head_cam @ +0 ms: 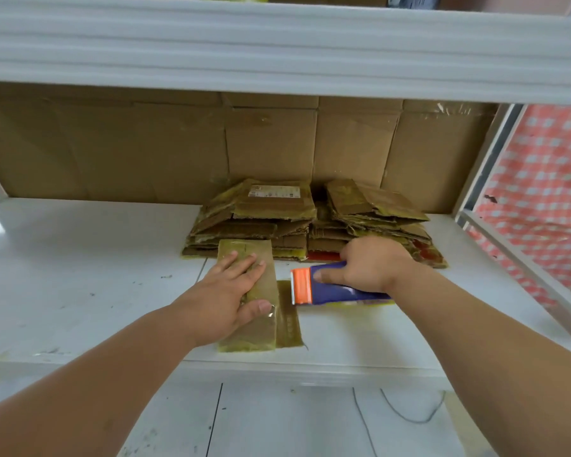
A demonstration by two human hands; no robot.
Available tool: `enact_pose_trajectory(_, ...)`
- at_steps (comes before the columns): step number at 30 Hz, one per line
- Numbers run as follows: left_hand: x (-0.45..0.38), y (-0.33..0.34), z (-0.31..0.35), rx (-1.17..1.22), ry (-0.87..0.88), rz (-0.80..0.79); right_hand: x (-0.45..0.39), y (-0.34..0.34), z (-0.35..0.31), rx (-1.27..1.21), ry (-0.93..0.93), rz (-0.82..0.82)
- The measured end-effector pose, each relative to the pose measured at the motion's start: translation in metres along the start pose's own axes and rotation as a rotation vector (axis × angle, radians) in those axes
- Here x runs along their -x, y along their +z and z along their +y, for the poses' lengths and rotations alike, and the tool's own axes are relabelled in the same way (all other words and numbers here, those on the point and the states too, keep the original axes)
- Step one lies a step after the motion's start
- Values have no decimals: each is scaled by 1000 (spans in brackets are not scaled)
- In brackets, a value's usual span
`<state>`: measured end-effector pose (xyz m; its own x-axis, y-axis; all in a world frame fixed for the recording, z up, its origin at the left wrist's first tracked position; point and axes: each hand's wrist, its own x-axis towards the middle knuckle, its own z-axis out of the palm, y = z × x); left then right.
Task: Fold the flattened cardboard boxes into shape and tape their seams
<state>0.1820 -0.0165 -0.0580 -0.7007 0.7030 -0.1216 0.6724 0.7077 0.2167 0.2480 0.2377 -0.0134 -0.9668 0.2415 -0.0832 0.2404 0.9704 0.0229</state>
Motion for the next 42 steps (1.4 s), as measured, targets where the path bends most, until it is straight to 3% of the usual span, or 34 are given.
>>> enact_pose_trajectory(5, 2, 0, -3, 43, 11, 28, 14, 23, 9, 100, -46, 230)
enact_pose_trajectory(9, 3, 2, -11, 176, 12, 33, 25, 63, 20, 130, -44, 133)
enact_pose_trajectory(14, 3, -1, -14, 150, 73, 12, 37, 82, 21, 85, 29, 41)
enact_pose_trajectory(17, 8, 2, -14, 95, 88, 63, 42, 73, 4, 67, 49, 282)
enact_pose_trajectory(19, 11, 7, -15, 61, 86, 113, 44, 64, -17, -59, -66, 416)
enact_pose_trajectory(22, 16, 10, -13, 60, 73, 163, 45, 62, -54, -212, -326, 198)
enact_pose_trajectory(25, 20, 14, -12, 104, 44, 200, 47, 68, -77, -393, -359, 43)
enact_pose_trajectory(30, 21, 22, -5, 140, -14, 279, 52, 72, -85, -519, -262, 42)
enact_pose_trajectory(35, 25, 25, -1, 94, -136, 349, 58, 65, -86, -706, -217, -81)
enact_pose_trajectory(39, 30, 20, 1, 134, -149, 317, 51, 55, -72, -690, -117, 75)
enact_pose_trajectory(42, 34, 13, -1, 168, -112, 222, 49, 52, -68, -593, -151, 123)
